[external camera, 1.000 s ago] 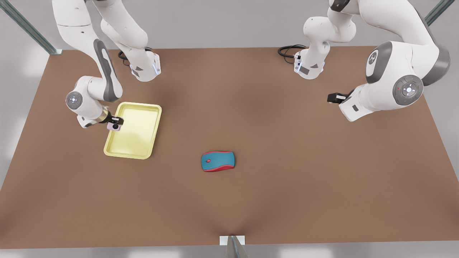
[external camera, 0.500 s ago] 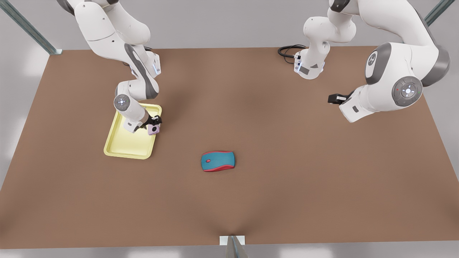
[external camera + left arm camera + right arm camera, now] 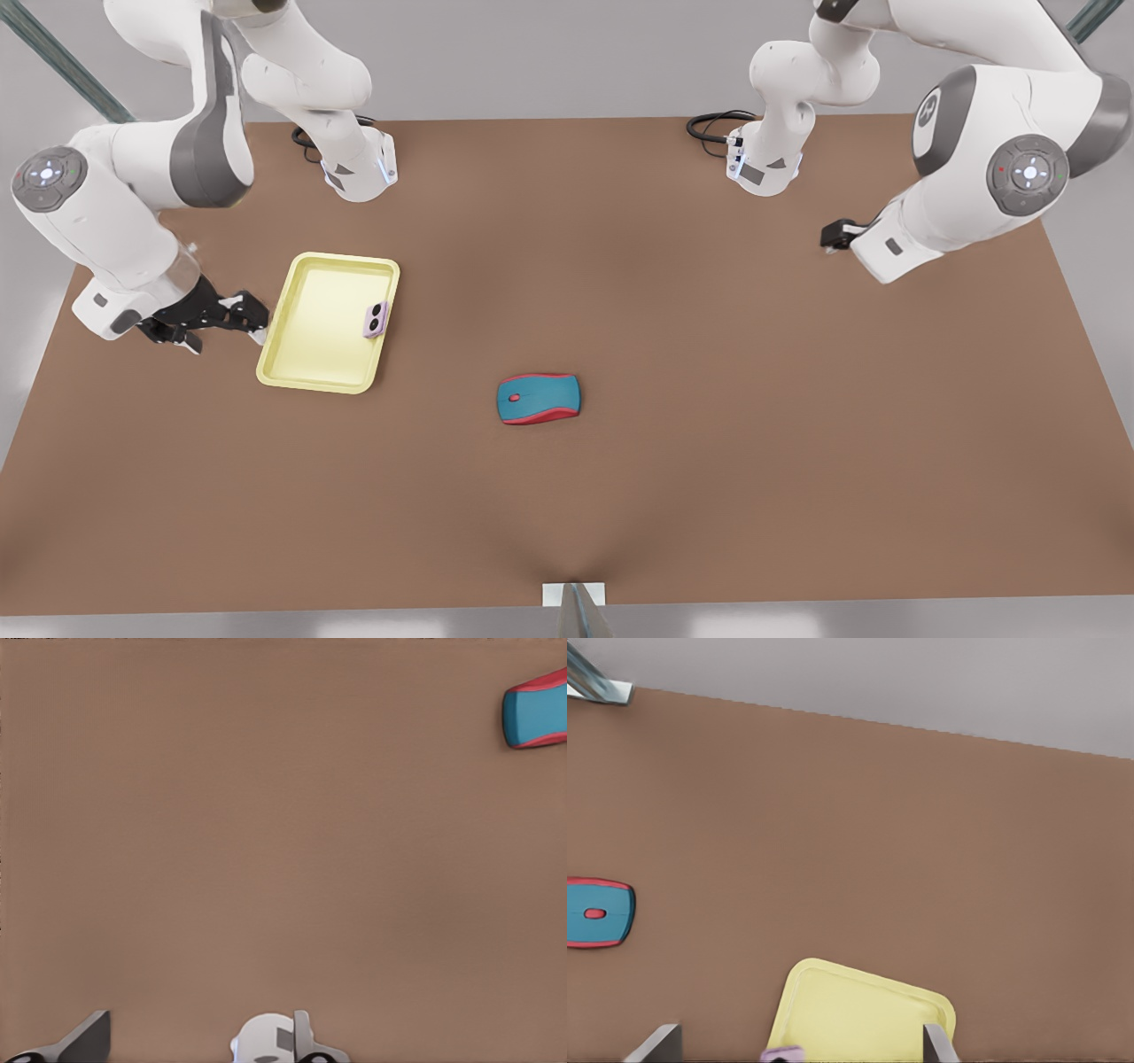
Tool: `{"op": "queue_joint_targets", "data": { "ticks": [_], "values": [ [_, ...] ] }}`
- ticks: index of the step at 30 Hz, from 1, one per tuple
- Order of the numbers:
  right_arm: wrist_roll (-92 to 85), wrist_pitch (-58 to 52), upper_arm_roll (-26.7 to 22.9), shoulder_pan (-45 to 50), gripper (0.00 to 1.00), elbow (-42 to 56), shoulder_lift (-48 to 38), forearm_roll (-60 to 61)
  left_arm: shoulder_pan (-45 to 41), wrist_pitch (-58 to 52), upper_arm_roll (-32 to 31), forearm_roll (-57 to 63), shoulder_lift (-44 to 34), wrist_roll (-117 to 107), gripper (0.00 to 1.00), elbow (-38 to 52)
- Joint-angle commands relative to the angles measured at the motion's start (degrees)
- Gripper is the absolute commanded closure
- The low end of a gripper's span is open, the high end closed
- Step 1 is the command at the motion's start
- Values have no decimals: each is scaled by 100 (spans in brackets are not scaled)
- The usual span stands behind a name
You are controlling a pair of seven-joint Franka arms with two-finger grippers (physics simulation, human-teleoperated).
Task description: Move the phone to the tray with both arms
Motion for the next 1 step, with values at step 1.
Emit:
{"op": "queue_joint_targets", "data": {
  "ticks": [1],
  "values": [
    [345,-1698,-15,-193,0,253,171,-148,-1,127,0,39,33,-135,0,12]
  ]
}}
